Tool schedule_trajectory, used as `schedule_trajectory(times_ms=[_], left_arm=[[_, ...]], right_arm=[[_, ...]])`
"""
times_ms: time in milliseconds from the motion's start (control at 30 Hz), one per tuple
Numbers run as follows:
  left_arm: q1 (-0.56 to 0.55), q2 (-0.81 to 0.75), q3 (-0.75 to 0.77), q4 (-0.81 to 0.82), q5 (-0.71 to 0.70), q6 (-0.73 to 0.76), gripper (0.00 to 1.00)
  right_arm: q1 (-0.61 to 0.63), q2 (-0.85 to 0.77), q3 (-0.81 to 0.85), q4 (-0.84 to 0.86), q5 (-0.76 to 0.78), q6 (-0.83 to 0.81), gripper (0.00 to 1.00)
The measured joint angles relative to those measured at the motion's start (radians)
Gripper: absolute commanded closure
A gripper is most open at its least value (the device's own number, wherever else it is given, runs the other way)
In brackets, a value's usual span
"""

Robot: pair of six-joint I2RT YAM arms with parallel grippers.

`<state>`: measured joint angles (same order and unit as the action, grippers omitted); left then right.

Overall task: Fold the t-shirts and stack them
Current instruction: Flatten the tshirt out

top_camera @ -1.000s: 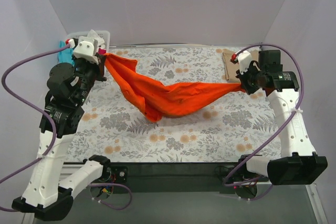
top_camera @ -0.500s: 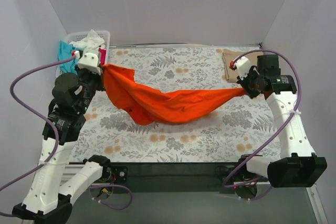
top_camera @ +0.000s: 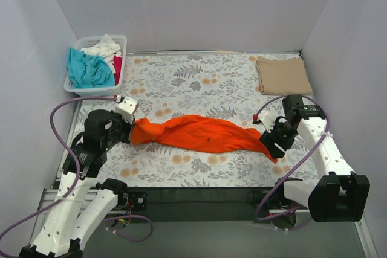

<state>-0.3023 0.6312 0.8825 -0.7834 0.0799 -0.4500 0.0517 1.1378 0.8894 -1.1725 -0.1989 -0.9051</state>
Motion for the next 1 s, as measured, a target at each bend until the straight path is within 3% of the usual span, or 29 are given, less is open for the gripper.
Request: schedule_trajectory(times_ms=[100, 333, 467, 700, 1000], left_arm=[[0.000, 0.003, -0.033, -0.013, 0.017, 0.011, 1.00], [0.000, 0.032, -0.076, -0.018, 0.037, 0.012, 1.00], [0.000, 0.053, -0.076, -0.002, 0.042, 0.008, 1.00], [0.000, 0.093, -0.076, 0.036, 0.063, -0.006, 1.00], [0.000, 0.203, -0.007, 0.106, 0.073, -0.060, 1.00]], right_arm=[[0.000, 0.056, 0.076, -0.003, -0.034, 0.018, 0.58], [-0.009, 0.385, 0.267, 0.125, -0.105, 0.200, 0.66], [-0.011, 0.533, 0.353, 0.186, -0.149, 0.302, 0.63], [0.040, 0.627, 0.435, 0.213, -0.270, 0.407, 0.46], [0.223, 0.671, 0.432, 0.255, -0.341, 0.452, 0.47]])
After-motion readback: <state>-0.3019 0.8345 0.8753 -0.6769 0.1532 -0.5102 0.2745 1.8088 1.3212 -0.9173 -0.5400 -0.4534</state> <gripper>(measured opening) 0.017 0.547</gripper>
